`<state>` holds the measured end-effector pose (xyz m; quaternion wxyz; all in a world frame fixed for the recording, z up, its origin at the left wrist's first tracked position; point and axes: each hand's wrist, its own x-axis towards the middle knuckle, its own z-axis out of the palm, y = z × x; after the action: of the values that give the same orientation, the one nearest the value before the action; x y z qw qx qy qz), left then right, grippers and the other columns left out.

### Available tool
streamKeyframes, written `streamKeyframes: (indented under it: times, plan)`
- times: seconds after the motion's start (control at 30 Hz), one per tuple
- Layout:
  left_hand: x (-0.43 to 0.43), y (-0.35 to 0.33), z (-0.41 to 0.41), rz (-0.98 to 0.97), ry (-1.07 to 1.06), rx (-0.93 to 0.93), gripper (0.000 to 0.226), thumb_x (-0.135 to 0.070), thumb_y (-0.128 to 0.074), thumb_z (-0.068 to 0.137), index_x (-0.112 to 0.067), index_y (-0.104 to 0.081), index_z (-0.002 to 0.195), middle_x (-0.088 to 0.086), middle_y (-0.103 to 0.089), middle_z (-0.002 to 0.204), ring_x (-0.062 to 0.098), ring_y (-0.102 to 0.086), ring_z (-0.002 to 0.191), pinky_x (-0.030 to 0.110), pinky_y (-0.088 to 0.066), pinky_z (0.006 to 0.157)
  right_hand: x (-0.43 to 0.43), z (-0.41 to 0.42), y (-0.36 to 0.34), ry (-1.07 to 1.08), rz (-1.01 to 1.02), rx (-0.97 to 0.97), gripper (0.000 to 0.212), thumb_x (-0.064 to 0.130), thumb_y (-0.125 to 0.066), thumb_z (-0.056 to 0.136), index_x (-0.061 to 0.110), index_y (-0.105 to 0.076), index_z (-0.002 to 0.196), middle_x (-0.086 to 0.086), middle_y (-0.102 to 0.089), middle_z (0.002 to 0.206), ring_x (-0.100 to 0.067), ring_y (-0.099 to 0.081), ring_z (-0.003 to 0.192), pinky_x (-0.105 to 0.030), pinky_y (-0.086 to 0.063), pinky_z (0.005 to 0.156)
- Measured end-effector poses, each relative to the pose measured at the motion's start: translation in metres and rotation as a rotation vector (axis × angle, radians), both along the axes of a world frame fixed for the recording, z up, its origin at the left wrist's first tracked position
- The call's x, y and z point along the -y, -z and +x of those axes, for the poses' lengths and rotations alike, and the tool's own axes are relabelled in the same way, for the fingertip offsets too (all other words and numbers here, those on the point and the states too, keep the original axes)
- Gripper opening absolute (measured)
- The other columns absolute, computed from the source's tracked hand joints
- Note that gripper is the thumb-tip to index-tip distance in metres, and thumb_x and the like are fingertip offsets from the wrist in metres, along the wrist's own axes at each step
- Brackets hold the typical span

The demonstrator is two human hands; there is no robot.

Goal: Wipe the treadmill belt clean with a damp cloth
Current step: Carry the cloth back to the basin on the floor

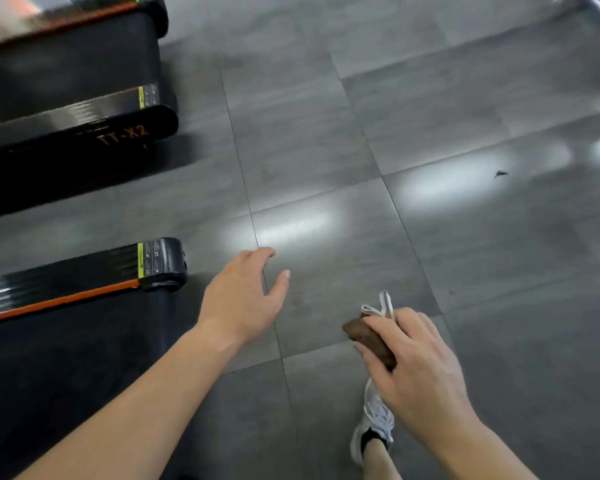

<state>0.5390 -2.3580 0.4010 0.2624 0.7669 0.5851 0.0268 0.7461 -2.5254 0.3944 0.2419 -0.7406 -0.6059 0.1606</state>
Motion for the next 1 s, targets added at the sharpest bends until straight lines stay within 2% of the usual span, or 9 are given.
streamKeyframes:
  times: [0.1, 0.43, 0.6, 0.8, 0.9, 1.0]
  plan:
    - [-0.059, -0.004, 0.037, -0.003, -0.070, 0.007, 0.050, -0.053, -0.053, 0.098, -0.025, -0.054, 0.140, -0.006, -0.060, 0.131, 0.017, -0.059, 0.120, 0.044, -0.051, 0.099, -0.073, 0.039, -0.009, -0.067, -0.012, 0.006, 0.028, 0.042, -0.065, 0.089, 0.025, -0.067, 0.111, 0.008, -0.050, 0.091, -0.017, -0.052, 0.086, -0.030, -0.052, 0.063]
    - [-0.298, -0.032, 0.086, -0.014, -0.178, -0.017, 0.046, -0.050, -0.053, 0.100, -0.024, -0.055, 0.138, -0.002, -0.061, 0.128, 0.021, -0.058, 0.121, 0.042, -0.051, 0.095, -0.356, 0.109, -0.039, -0.230, -0.030, 0.037, 0.032, 0.036, -0.075, 0.085, 0.023, -0.068, 0.113, 0.006, -0.050, 0.089, -0.019, -0.052, 0.084, -0.029, -0.050, 0.065]
    - [-0.458, -0.021, 0.093, -0.055, -0.199, -0.049, 0.049, -0.051, -0.050, 0.100, -0.026, -0.053, 0.142, -0.004, -0.059, 0.134, 0.018, -0.055, 0.127, 0.038, -0.048, 0.098, -0.529, 0.123, -0.023, -0.229, -0.015, -0.014, 0.031, 0.042, -0.067, 0.091, 0.023, -0.067, 0.116, 0.008, -0.054, 0.092, -0.018, -0.055, 0.086, -0.030, -0.051, 0.072]
    - [-0.660, -0.018, 0.105, -0.042, -0.243, -0.086, 0.045, -0.048, -0.054, 0.100, -0.025, -0.055, 0.138, -0.001, -0.062, 0.127, 0.024, -0.057, 0.121, 0.039, -0.049, 0.094, -0.748, 0.144, -0.012, -0.282, -0.014, -0.020, 0.041, 0.048, -0.057, 0.093, 0.020, -0.066, 0.121, 0.005, -0.057, 0.095, -0.020, -0.057, 0.091, -0.032, -0.051, 0.074]
    - [-0.756, -0.018, 0.117, -0.030, -0.270, -0.088, 0.044, -0.048, -0.055, 0.099, -0.025, -0.056, 0.136, -0.002, -0.063, 0.125, 0.025, -0.059, 0.118, 0.042, -0.051, 0.093, -0.852, 0.156, -0.011, -0.310, -0.007, -0.033, 0.041, 0.048, -0.056, 0.093, 0.020, -0.065, 0.121, 0.005, -0.057, 0.096, -0.018, -0.055, 0.092, -0.027, -0.047, 0.076]
    - [-0.856, -0.011, 0.133, -0.029, -0.293, -0.094, 0.043, -0.048, -0.054, 0.100, -0.026, -0.056, 0.137, -0.005, -0.063, 0.126, 0.022, -0.058, 0.120, 0.039, -0.049, 0.091, -0.958, 0.168, -0.002, -0.310, -0.020, -0.057, 0.040, 0.049, -0.056, 0.091, 0.024, -0.063, 0.121, 0.008, -0.054, 0.094, -0.015, -0.053, 0.091, -0.021, -0.041, 0.074]
